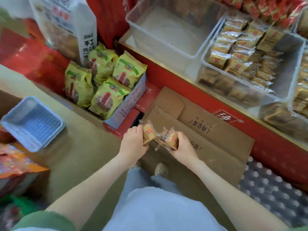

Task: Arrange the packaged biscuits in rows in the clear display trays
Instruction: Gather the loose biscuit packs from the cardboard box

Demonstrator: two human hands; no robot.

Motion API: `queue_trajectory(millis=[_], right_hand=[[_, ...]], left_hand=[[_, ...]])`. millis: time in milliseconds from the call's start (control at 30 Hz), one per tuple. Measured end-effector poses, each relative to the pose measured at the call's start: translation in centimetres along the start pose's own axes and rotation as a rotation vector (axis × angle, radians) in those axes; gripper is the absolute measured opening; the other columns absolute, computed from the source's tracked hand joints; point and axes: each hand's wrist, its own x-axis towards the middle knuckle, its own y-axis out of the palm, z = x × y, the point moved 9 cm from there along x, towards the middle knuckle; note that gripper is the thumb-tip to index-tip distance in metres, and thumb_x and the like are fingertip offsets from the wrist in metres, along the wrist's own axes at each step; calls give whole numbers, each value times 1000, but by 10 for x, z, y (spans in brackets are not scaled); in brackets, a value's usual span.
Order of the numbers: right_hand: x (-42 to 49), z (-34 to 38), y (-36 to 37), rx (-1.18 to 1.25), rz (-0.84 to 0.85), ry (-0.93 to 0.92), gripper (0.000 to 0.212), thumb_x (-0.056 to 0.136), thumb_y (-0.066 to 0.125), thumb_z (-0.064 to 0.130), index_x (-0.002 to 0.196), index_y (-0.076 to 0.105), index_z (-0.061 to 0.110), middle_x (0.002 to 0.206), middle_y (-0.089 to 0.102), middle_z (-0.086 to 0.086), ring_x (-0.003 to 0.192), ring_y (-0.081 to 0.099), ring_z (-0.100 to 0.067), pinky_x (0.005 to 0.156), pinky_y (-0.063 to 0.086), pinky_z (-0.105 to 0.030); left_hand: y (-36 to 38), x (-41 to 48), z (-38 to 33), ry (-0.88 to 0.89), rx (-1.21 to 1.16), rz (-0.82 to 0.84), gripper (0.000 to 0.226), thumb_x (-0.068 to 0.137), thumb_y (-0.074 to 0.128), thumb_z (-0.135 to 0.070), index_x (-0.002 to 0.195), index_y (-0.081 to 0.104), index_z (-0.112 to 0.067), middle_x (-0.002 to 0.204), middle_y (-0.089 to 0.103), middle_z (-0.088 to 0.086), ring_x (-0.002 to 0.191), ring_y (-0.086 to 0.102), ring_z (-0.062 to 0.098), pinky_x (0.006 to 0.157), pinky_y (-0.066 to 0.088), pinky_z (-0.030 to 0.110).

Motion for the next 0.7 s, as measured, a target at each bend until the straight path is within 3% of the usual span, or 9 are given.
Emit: queue_trajectory(millis=[67, 167, 433, 567, 700], right_hand=[[3, 28, 30, -39, 65, -73, 57, 78, 77, 31, 125, 45, 24, 118, 52, 5, 110, 50, -13, 89, 41, -26], [4, 76, 79, -101, 147, -188, 53, 78, 78, 33, 120, 49, 20, 114, 54, 3, 106, 50, -14, 85, 40, -24], [-4, 221, 245, -251, 359, -366, 43, 78, 77, 25, 110, 50, 18, 105, 56, -1, 98, 54, -19, 83, 48, -34], [-5, 302, 320, -324, 395, -490, 39, 69, 62, 47, 93, 47, 21, 95, 57, -1, 91, 53, -24, 78, 50, -45], [15, 371, 371, -314, 357, -536, 37, 76, 74, 25, 102, 50, 11, 101, 56, -6, 96, 51, -25, 81, 46, -40]], left_hand=[[-4, -29, 46, -129, -49, -40, 66, 66, 84, -25, 118, 55, 2, 100, 61, 18, 88, 59, 39, 72, 49, 42], [-9, -76, 113, -348, -165, -74, 69, 72, 78, -24, 128, 48, 2, 112, 58, 20, 101, 55, 39, 84, 46, 44], [-16, -226, 297, -811, -343, -201, 66, 83, 70, -34, 133, 40, -2, 122, 53, 17, 112, 49, 34, 92, 41, 42], [-38, -282, 382, -955, -314, -238, 65, 83, 68, -35, 132, 38, -5, 129, 50, 15, 118, 46, 33, 96, 37, 40], [-69, -294, 457, -1041, -302, -253, 74, 85, 69, -37, 139, 31, -4, 134, 46, 16, 123, 44, 32, 100, 38, 39]])
